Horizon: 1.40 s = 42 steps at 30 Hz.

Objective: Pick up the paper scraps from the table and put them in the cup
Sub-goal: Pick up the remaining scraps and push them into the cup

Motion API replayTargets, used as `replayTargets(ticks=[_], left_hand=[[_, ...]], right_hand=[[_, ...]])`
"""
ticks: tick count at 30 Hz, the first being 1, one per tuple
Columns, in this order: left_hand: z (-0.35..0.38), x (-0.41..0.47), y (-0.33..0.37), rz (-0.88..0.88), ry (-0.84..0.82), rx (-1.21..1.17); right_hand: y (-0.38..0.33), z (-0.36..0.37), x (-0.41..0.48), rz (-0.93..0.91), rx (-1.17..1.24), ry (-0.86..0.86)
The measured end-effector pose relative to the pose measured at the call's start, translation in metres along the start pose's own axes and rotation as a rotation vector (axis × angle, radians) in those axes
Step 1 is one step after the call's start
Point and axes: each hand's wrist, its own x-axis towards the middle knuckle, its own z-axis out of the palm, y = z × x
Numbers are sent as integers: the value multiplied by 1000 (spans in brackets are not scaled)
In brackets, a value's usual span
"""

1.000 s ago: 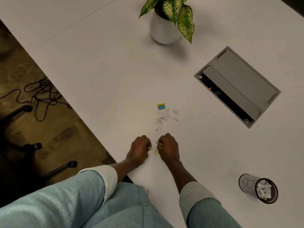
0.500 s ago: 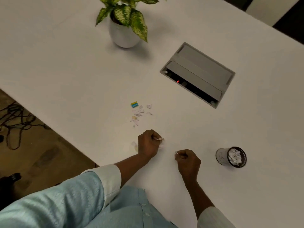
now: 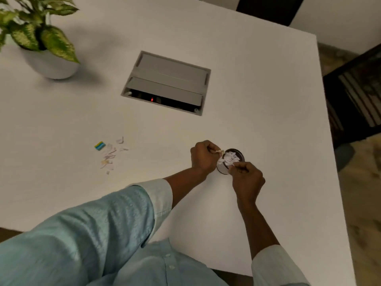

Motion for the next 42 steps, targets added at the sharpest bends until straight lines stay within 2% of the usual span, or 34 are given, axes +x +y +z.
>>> replayTargets(ticks=[5,10,17,20,25,29,34,38,42], left_hand=[[44,14,13,49,-64,80],[63,27,6,120,-126,304],[66,25,-5,338,-277,554],[62,21,-5,360,-300,524],[57,15,0,359,-258,321],[49,16,-9,364,-210,374],[2,16,-49,409,-220,683],[-45,13,-89,358,-404,1045],[-73,1,-120,227,-565,1326]], right_hand=[[7,-13,34,30,-33,28],[17,-12,54,34,-73,-29],[29,-9,62,-84,-154,-114],[31,-8,60,-150,-160,-114],[34,-10,50,-180,-189,-88],[37,-11,39,-225,-193,-73],[46,-6,28,-437,-322,-167],[57,4,28,-577,-583,-304],[63,13,32,-567,-821,-363]])
